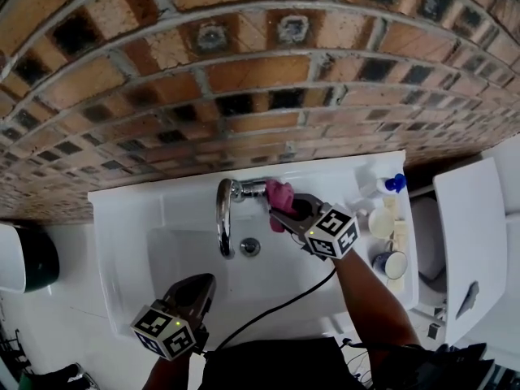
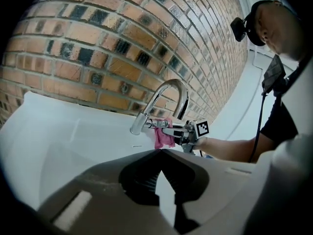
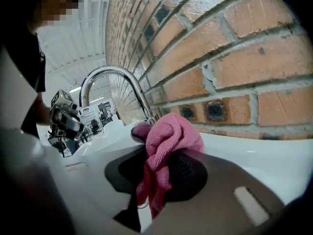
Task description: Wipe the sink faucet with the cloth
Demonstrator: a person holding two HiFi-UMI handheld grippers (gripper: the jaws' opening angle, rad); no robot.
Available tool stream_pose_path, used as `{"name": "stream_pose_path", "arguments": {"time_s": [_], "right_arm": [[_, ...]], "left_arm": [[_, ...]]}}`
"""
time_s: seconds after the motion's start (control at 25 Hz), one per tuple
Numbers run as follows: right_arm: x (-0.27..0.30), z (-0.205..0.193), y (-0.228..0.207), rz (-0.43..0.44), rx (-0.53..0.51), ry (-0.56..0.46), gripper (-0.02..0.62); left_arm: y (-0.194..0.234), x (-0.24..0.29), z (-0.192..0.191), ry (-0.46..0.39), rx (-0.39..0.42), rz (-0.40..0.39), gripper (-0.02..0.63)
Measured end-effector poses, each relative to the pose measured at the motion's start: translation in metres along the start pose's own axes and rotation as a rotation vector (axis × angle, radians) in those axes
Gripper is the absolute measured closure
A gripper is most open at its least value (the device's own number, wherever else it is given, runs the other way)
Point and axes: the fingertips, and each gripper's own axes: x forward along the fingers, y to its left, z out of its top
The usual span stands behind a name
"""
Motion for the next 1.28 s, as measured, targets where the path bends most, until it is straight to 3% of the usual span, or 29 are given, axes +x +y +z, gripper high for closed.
{"name": "stream_pose_path", "arguments": {"time_s": [0.24,0.56,0.84,1.04,1.28], "right_arm": [[-0.014,0.005,0.018,-0.073,-0.097,0.045,0.502],[-0.034,0.035,0.073,-0.123,-0.200,-0.032,0.502],[-0.007,0.033,0.117,-0.243,-0.169,-0.080,0.500],[0.022,0.031,0.094,-0.419,-0.166,-0.112,0.500],[0.047,0.033,0.052,-0.529,-0.055,-0.126,0.500]], "left_arm": [[-0.005,-0.003,-0.003,-0.010,0.007,-0.031,0.600],[-0.009,-0.007,-0.005,-0.010,0.030,-0.056,0.600],[-0.008,-0.011,-0.010,0.000,0.028,-0.067,0.600],[-0.001,-0.018,-0.015,0.015,0.026,-0.051,0.600],[0.012,-0.023,-0.018,0.028,-0.001,-0.016,0.600]]}}
